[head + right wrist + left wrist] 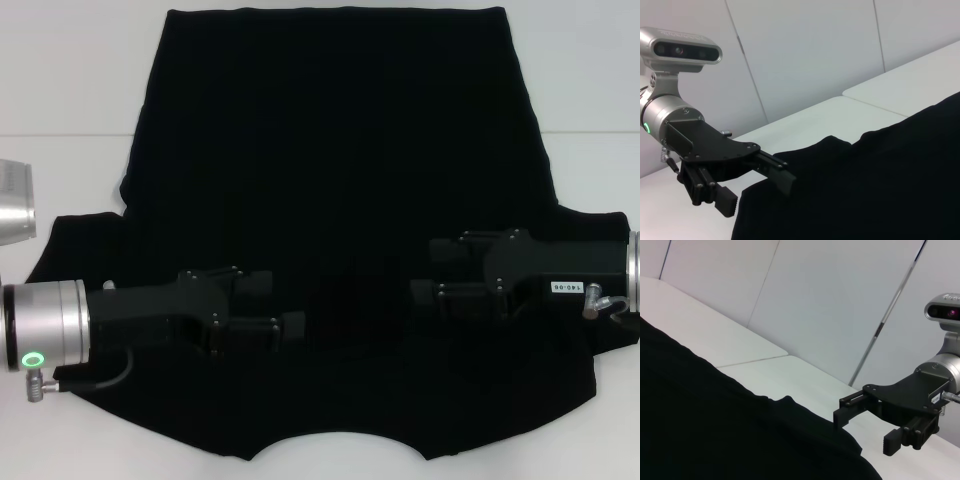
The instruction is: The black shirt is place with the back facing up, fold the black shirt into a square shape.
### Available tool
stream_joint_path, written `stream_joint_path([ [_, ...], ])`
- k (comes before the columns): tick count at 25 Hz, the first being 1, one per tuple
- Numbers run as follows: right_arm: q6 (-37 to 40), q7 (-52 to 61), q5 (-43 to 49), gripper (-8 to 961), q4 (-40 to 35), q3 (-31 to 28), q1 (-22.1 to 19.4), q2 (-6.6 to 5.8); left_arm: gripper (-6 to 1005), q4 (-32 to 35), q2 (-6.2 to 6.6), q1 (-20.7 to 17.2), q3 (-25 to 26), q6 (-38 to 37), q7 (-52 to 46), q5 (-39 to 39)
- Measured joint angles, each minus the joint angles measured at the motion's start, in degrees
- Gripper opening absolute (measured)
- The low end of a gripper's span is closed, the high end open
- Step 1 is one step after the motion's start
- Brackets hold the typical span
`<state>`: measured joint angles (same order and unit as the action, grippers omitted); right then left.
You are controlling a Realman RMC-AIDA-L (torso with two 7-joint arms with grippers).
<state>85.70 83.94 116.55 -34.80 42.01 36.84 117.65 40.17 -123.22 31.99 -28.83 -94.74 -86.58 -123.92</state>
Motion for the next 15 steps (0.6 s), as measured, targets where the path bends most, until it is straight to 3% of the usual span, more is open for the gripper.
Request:
stream_joint_path([
  [15,0.0,0.0,-0.1,776,0.0,0.0,0.0,0.22,907,0.3,0.28,0.0,1.4,0.6,-3.3,-0.2],
])
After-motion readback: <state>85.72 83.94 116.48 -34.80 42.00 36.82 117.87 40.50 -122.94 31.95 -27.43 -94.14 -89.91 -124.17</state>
